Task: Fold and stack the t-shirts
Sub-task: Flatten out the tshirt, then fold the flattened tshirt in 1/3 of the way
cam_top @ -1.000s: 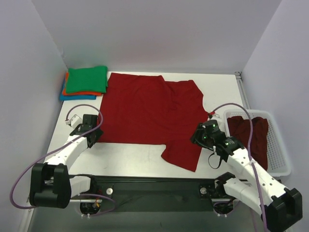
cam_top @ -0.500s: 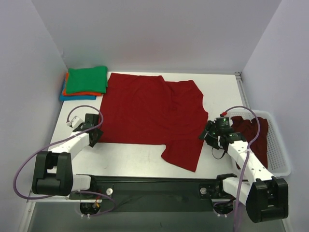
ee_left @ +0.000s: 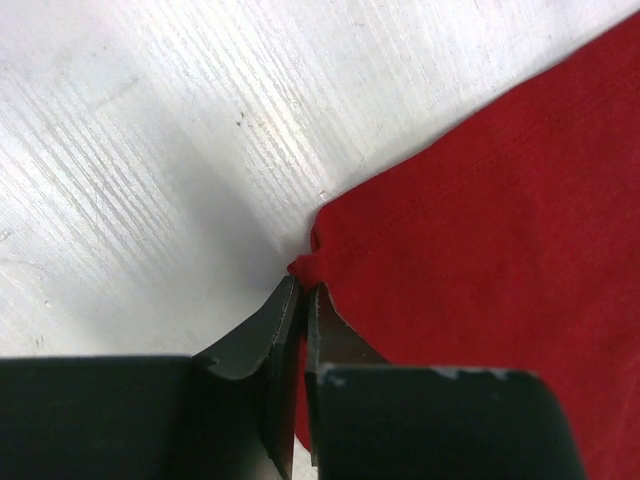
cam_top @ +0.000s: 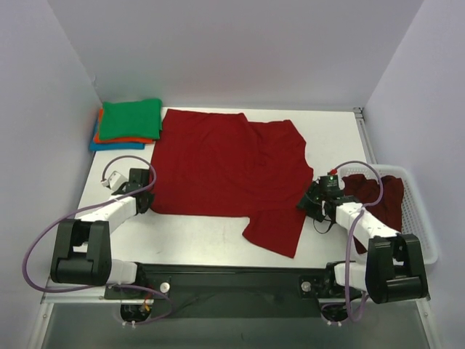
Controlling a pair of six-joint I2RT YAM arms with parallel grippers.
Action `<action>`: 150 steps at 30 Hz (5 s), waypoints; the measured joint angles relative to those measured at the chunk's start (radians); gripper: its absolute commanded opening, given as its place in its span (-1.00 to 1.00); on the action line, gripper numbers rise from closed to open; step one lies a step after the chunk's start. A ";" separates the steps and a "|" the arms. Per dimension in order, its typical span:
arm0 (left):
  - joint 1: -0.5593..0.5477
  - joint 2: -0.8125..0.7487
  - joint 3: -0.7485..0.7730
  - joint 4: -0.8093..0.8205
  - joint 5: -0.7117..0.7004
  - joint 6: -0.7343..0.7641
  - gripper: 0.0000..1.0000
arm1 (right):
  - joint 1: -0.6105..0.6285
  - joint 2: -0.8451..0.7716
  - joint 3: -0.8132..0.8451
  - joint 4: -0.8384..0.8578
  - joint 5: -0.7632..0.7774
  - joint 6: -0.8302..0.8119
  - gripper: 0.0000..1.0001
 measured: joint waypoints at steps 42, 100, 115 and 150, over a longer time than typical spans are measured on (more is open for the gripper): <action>0.001 -0.381 1.098 -0.231 0.121 0.323 -1.00 | 0.002 -0.303 1.210 -0.468 0.124 -0.042 -1.00; 0.165 0.061 0.294 0.034 0.262 0.039 -1.00 | -0.098 0.149 0.356 -0.162 0.022 0.031 -0.99; 0.177 -0.273 0.125 -0.169 0.243 0.123 -1.00 | -0.098 -0.311 0.189 -0.363 0.021 0.027 -0.93; 0.098 0.189 0.346 -0.128 0.225 0.092 -1.00 | -0.098 0.275 0.438 -0.264 0.086 0.038 -0.83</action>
